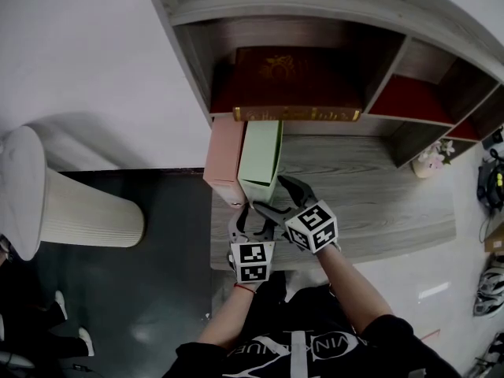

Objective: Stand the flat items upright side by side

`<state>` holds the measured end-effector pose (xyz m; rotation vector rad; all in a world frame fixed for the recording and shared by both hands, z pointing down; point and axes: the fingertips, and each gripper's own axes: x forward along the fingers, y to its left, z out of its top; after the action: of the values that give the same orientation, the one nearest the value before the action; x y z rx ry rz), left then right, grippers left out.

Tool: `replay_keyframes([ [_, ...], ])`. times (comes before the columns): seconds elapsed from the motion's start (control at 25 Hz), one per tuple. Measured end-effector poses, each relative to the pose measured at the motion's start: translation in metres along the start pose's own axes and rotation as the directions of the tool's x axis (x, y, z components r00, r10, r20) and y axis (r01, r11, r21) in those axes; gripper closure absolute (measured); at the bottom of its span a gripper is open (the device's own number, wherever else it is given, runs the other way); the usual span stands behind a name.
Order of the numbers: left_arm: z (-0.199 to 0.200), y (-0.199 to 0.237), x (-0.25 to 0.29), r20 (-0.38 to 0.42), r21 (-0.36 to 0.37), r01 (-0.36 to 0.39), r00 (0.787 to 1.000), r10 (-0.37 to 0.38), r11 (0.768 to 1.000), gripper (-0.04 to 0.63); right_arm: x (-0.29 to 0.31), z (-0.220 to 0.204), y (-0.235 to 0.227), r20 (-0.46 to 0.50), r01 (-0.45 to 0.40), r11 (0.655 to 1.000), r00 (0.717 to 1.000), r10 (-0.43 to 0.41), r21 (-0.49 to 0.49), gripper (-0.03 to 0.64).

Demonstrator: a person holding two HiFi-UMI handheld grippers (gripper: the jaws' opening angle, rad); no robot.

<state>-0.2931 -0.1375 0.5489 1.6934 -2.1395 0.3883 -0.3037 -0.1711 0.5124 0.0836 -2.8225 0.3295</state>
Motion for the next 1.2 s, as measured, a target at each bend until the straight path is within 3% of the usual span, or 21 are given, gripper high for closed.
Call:
replay_keyframes([
  [0.28,0.002,-0.005,-0.009,0.026,0.018,0.034,0.999,-0.034,0.999,0.338,-0.014,0.0,0.002,0.024,0.009,1.0,1.0,-0.009,0.007,0.236],
  [0.72,0.004,-0.002,-0.054,0.082,-0.033,-0.039,0.996,0.042,0.999,0.359,-0.082,0.001,0.013,0.066,-0.044,0.999,0.997,0.046,-0.027,0.261],
  [0.92,0.02,-0.009,-0.083,0.172,-0.07,-0.041,0.984,0.053,0.997,0.373,-0.12,0.005,0.021,0.099,-0.052,0.998,0.994,0.056,-0.048,0.33],
  [1.2,0.029,-0.02,-0.125,0.254,-0.103,-0.046,0.964,0.071,0.994,0.485,-0.167,0.008,0.032,0.121,-0.037,0.995,0.991,0.048,-0.089,0.439],
])
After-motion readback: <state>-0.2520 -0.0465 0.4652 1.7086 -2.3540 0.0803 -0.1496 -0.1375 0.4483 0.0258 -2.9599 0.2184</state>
